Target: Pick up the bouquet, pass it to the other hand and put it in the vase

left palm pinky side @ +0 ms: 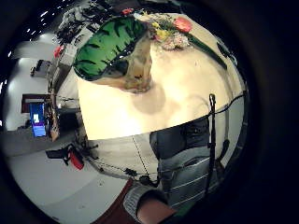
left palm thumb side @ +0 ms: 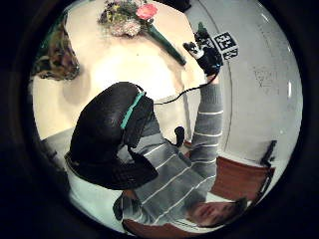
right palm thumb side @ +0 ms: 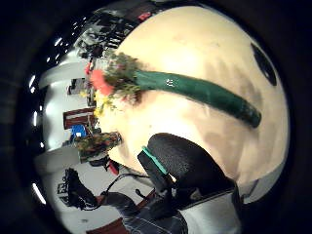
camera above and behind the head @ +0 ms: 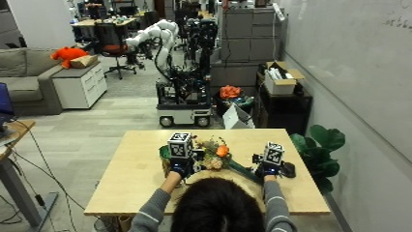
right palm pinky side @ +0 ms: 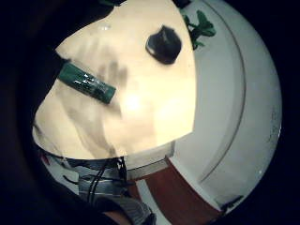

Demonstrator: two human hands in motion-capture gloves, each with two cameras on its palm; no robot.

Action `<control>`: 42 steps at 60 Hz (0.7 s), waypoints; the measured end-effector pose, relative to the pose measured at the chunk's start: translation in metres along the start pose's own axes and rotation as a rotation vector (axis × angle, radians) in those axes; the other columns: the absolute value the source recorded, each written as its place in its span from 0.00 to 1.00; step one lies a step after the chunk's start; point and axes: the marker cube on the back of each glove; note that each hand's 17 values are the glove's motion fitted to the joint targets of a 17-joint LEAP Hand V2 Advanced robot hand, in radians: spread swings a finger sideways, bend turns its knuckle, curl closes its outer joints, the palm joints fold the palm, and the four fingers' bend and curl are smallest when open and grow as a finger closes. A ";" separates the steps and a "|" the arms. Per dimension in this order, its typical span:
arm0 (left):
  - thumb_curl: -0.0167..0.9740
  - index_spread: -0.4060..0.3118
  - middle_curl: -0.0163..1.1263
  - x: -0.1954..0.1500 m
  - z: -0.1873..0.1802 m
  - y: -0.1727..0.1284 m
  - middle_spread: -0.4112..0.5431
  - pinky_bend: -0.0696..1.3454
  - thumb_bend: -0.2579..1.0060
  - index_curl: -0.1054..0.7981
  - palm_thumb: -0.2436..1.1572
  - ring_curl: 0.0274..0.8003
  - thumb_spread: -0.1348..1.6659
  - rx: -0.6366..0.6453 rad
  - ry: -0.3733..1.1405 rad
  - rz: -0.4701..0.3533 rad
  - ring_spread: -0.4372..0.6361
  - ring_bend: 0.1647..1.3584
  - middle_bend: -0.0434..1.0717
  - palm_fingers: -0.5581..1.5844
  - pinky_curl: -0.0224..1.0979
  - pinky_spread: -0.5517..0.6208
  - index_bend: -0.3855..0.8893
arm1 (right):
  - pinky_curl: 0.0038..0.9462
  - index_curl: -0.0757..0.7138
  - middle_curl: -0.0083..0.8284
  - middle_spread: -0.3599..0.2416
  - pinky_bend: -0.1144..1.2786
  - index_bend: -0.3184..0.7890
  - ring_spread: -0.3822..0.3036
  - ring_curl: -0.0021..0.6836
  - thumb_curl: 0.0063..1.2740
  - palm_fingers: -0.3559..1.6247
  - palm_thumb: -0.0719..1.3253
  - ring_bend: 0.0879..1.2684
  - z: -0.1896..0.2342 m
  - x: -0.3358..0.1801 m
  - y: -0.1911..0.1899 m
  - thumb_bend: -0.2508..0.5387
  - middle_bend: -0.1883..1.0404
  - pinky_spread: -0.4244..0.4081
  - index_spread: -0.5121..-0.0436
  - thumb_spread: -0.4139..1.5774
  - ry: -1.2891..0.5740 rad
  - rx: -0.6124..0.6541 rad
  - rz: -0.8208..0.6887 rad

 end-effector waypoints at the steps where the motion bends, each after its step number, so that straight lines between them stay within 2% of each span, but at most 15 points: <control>1: 0.29 0.48 0.28 0.000 0.001 0.000 0.67 0.34 0.19 0.39 0.37 0.31 0.70 -0.001 0.000 0.000 0.69 0.37 0.21 0.30 0.31 0.76 0.41 | 0.37 0.25 0.40 0.60 0.53 0.38 0.66 0.42 0.19 0.19 0.28 0.37 0.006 0.002 -0.004 0.28 0.35 0.80 0.27 0.75 0.011 0.031 0.040; 5: 0.29 0.48 0.29 -0.012 0.016 -0.015 0.67 0.34 0.19 0.39 0.37 0.31 0.70 -0.030 -0.003 -0.018 0.69 0.38 0.21 0.30 0.31 0.76 0.41 | 0.37 0.26 0.41 0.59 0.53 0.38 0.66 0.41 0.19 0.18 0.28 0.37 0.023 0.009 -0.014 0.28 0.35 0.80 0.27 0.74 0.026 0.067 0.105; 9: 0.29 0.48 0.29 -0.010 0.015 -0.008 0.67 0.34 0.19 0.40 0.37 0.31 0.70 -0.044 0.002 -0.020 0.69 0.38 0.21 0.30 0.31 0.76 0.41 | 0.37 0.26 0.41 0.58 0.53 0.39 0.65 0.41 0.20 0.18 0.28 0.37 0.034 0.012 -0.022 0.28 0.36 0.80 0.27 0.73 0.026 0.091 0.110; 21: 0.30 0.48 0.30 -0.010 0.019 -0.009 0.67 0.34 0.19 0.40 0.37 0.31 0.70 -0.041 0.003 -0.033 0.69 0.37 0.21 0.30 0.32 0.76 0.41 | 0.36 0.27 0.42 0.56 0.53 0.39 0.65 0.41 0.21 0.17 0.29 0.35 0.056 0.012 -0.034 0.29 0.35 0.80 0.27 0.71 0.043 0.080 0.061; 24: 0.30 0.48 0.30 -0.008 0.016 -0.004 0.67 0.34 0.19 0.41 0.37 0.31 0.70 -0.033 0.003 -0.030 0.69 0.37 0.21 0.30 0.32 0.76 0.41 | 0.36 0.28 0.42 0.56 0.52 0.39 0.65 0.41 0.22 0.17 0.30 0.35 0.061 0.016 -0.034 0.29 0.35 0.80 0.27 0.70 0.065 0.066 0.105; 28: 0.30 0.48 0.30 -0.014 0.028 -0.017 0.67 0.34 0.19 0.41 0.37 0.32 0.70 -0.044 0.012 -0.023 0.69 0.37 0.21 0.30 0.32 0.76 0.41 | 0.36 0.31 0.41 0.54 0.51 0.44 0.65 0.40 0.22 0.19 0.33 0.32 0.067 0.019 -0.030 0.30 0.34 0.79 0.26 0.70 0.075 0.017 0.157; 32: 0.30 0.48 0.30 -0.018 0.033 -0.023 0.67 0.34 0.19 0.41 0.37 0.32 0.70 -0.050 0.008 -0.017 0.69 0.37 0.21 0.30 0.32 0.76 0.41 | 0.34 0.37 0.40 0.52 0.48 0.51 0.64 0.38 0.23 0.22 0.35 0.28 0.065 0.015 -0.031 0.30 0.31 0.79 0.24 0.71 0.029 0.075 0.096; 37: 0.30 0.48 0.30 -0.021 0.038 -0.028 0.67 0.34 0.19 0.41 0.37 0.32 0.70 -0.052 0.015 -0.023 0.69 0.37 0.21 0.30 0.32 0.76 0.41 | 0.32 0.43 0.40 0.49 0.43 0.58 0.63 0.35 0.24 0.29 0.46 0.24 0.062 0.014 -0.028 0.38 0.30 0.77 0.24 0.73 0.016 0.128 0.116; 39: 0.30 0.48 0.30 -0.022 0.039 -0.028 0.67 0.34 0.19 0.41 0.37 0.32 0.70 -0.054 0.019 -0.028 0.69 0.38 0.21 0.30 0.32 0.76 0.41 | 0.31 0.47 0.41 0.48 0.41 0.64 0.59 0.35 0.26 0.40 0.53 0.25 0.061 0.012 -0.028 0.44 0.32 0.76 0.30 0.74 0.027 0.128 0.110; 42: 0.30 0.48 0.30 -0.022 0.039 -0.025 0.67 0.34 0.19 0.41 0.37 0.32 0.70 -0.060 0.017 -0.031 0.69 0.38 0.21 0.30 0.32 0.76 0.41 | 0.30 0.50 0.41 0.48 0.39 0.68 0.56 0.35 0.26 0.45 0.57 0.24 0.061 0.008 -0.026 0.46 0.30 0.75 0.42 0.74 0.056 0.090 0.084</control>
